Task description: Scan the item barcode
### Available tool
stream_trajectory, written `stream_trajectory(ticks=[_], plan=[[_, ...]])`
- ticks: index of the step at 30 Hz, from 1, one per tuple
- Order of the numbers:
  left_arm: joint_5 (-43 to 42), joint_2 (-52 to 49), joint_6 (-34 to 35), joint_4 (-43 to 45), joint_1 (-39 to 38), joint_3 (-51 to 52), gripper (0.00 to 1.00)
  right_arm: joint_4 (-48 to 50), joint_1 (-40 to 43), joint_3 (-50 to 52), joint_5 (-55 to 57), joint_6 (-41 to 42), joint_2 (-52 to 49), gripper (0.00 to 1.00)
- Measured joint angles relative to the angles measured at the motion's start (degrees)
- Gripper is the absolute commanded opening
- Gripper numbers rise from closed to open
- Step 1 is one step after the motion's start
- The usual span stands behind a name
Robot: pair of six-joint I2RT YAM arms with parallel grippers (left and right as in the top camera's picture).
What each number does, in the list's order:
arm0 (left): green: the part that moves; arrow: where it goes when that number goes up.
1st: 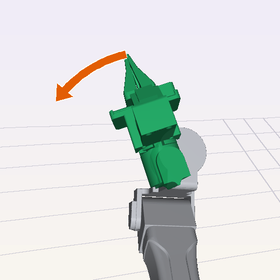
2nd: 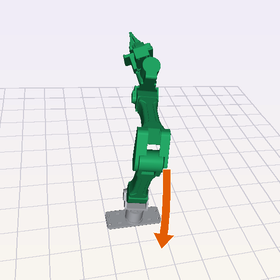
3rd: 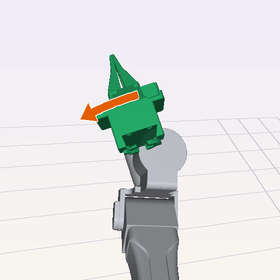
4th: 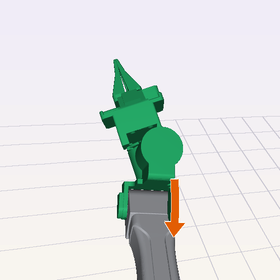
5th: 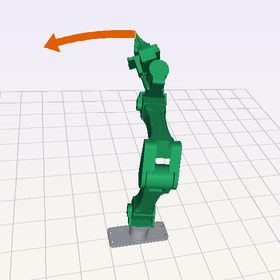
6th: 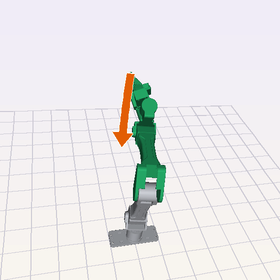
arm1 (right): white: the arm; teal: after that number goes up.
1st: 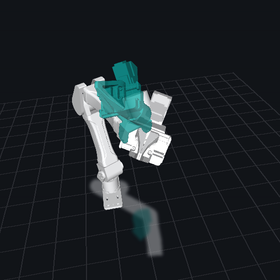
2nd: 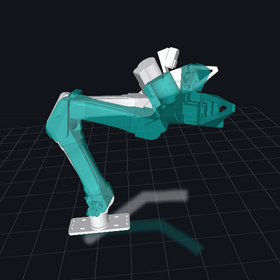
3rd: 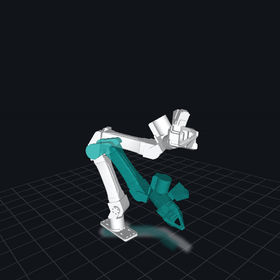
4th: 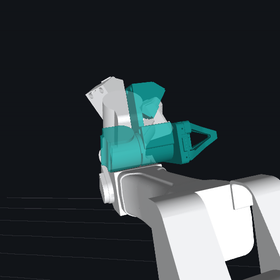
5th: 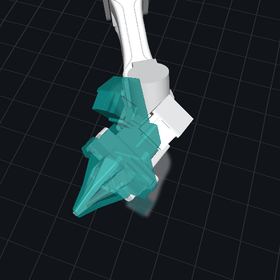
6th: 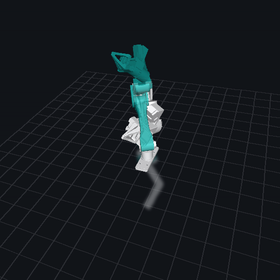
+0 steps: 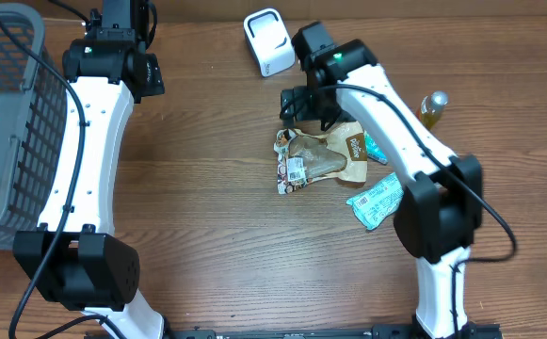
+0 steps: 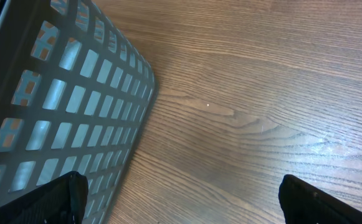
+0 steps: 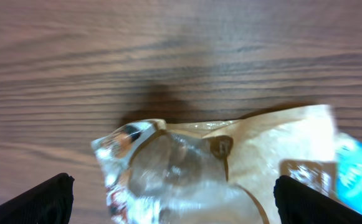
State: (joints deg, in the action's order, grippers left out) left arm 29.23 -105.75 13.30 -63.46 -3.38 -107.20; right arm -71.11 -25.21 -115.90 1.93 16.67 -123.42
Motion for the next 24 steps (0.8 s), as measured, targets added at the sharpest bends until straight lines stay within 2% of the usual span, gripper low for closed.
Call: stream_trajectory(ticks=[6, 12, 17, 20, 24], plan=[[-0.02, 0.00, 0.00, 0.02, 0.00, 0.00, 1.00, 0.17, 0.00, 0.07, 0.00, 0.02, 19.34, 1.00], [-0.02, 0.00, 0.00, 0.00, 0.00, 0.00, 1.00, 0.11, 0.00, 0.02, 0.04, -0.02, 32.59, 1.00], [-0.02, 0.00, 0.00, 0.00, 0.00, 0.00, 1.00, -9.22, -0.02, 0.63, 3.37, -3.26, 43.82, 1.00], [0.00, 0.00, 0.00, 0.02, 0.00, 0.00, 0.99, -10.36, -0.02, 2.97, 4.98, -3.91, 50.97, 1.00], [0.00, 0.00, 0.00, 0.02, 0.00, 0.00, 1.00, -9.46, -0.02, 12.11, 6.03, -4.52, 62.82, 1.00]])
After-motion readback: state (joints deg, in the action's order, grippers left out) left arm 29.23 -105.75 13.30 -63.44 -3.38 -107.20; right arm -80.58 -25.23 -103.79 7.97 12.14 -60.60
